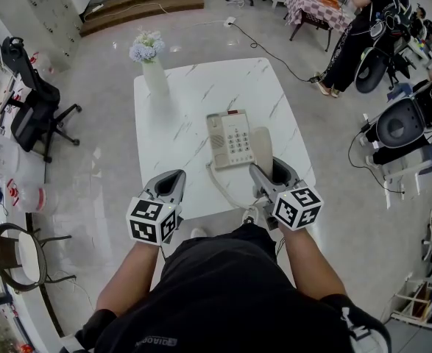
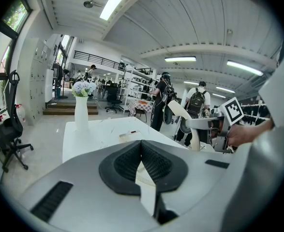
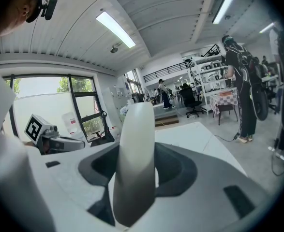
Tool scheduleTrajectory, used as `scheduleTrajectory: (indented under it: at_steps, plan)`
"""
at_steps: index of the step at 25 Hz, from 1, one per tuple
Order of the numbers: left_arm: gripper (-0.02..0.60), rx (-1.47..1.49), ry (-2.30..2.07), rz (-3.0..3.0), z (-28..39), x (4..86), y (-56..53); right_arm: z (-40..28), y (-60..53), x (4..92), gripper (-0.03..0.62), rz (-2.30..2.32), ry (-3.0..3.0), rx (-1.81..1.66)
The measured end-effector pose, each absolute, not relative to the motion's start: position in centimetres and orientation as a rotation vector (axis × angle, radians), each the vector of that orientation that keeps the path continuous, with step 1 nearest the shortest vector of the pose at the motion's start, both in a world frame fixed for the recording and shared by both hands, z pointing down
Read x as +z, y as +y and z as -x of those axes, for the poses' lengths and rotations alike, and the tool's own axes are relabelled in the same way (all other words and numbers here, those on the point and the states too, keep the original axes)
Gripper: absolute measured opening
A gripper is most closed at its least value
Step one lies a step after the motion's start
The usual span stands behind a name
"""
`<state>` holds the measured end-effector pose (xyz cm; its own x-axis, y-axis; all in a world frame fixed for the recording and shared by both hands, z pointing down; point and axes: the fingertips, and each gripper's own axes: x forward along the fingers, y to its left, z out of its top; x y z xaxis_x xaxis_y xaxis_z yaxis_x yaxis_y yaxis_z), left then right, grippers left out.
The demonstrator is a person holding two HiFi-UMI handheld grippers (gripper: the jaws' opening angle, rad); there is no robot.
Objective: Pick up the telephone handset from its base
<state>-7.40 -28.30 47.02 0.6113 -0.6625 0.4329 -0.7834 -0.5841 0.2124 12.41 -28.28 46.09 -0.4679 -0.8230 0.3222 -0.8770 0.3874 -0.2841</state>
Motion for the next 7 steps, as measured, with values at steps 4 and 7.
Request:
scheduleTrajectory:
  at_steps: [4, 7]
  plan:
    - [0.002, 0.435, -1.157, -2.455, 7.38, 47.21, -28.32, -12.46, -28.32, 46.26, 0.216, -1.542, -2.506, 0.634]
    - [0.002, 0.438, -1.155, -2.455, 7.49, 47.30, -28.35, -12.34, -28.42, 46.41, 0.217, -1.539, -2.502, 0.634]
